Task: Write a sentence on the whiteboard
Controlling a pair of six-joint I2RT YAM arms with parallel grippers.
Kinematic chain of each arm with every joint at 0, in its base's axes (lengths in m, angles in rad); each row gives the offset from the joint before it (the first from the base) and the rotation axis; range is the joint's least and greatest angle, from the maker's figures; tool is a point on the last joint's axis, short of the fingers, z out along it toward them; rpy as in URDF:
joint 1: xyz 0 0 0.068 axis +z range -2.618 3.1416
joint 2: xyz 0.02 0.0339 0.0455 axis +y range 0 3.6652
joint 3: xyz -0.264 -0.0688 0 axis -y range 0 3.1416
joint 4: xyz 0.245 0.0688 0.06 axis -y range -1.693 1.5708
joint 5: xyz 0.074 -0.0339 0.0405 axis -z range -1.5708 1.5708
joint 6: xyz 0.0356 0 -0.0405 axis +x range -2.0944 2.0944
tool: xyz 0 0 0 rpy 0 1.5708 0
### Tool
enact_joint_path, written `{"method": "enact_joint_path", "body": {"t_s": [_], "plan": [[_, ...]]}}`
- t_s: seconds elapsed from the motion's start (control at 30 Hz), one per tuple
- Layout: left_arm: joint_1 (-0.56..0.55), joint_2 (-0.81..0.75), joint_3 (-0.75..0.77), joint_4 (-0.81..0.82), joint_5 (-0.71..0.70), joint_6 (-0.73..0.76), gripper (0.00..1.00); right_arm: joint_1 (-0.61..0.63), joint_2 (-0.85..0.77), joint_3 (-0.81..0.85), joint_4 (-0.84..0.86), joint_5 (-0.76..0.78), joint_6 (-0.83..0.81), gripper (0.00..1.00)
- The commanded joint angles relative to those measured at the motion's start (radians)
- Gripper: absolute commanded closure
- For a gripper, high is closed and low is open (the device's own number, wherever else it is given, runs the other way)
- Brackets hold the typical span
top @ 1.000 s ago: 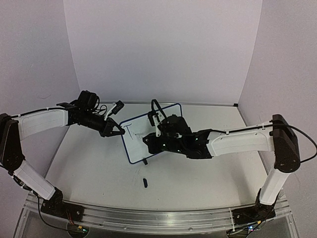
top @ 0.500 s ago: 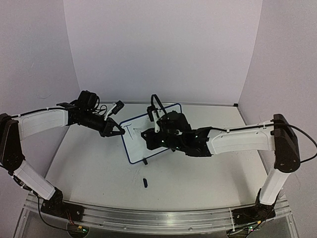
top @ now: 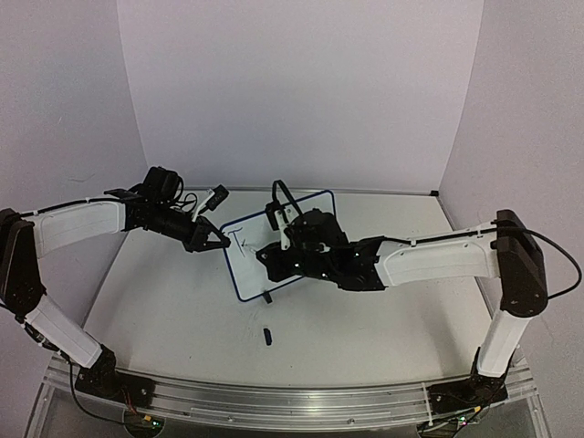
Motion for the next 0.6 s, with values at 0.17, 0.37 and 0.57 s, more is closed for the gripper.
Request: {"method": "enact_joint_path", "body": {"t_s": [0.17, 0.37, 0.57], "plan": [[-0.004, -0.025, 0.026, -0.053, -0.035, 0.014, 1.00, 0.005, -0.004, -0.001, -0.003, 0.036, 0.010, 1.00], [-0.005, -0.025, 0.027, -0.053, -0.034, 0.015, 1.00, 0.004, -0.013, -0.002, -0.024, 0.069, 0.001, 1.00], [-0.004, -0.026, 0.027, -0.053, -0.035, 0.014, 1.00, 0.004, -0.012, 0.007, -0.031, 0.080, -0.002, 1.00]]}}
